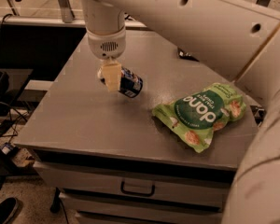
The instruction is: Knock pepsi can over
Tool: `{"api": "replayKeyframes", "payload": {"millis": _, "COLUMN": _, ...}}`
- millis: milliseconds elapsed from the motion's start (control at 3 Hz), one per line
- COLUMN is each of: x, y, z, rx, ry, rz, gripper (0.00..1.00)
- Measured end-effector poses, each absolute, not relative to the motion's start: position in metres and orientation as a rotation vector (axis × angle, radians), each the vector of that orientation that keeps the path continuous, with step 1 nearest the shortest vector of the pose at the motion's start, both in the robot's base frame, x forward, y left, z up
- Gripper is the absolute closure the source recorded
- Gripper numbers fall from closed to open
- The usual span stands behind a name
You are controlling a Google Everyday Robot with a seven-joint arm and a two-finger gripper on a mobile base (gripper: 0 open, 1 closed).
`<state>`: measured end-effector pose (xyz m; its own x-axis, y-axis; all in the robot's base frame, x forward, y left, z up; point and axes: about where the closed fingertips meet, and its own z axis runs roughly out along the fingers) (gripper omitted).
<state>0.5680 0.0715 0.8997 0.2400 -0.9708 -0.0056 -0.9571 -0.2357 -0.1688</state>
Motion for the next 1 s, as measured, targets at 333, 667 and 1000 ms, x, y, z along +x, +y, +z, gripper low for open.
{"api": "replayKeyframes", "payload": {"millis": 333, "x": 0.5701, "y": 0.0672, "z": 0.8918, "rx": -2.411, "ry": 1.842, "rz": -0.252, "gripper": 0.62}}
{"api": "replayKeyframes", "payload": {"millis": 667, "x": 0.5697, "y": 0.065, "z": 0.8868, "rx": -2.45, "ry": 1.827, "rz": -0.31, "gripper": 0.39}}
{"api": "replayKeyframes", "payload": {"millis": 1000, "x": 0.5675, "y": 0.0632, "z": 0.8833, "rx": -2.474, "ry": 1.809, "rz": -0.327, "gripper": 0.16}}
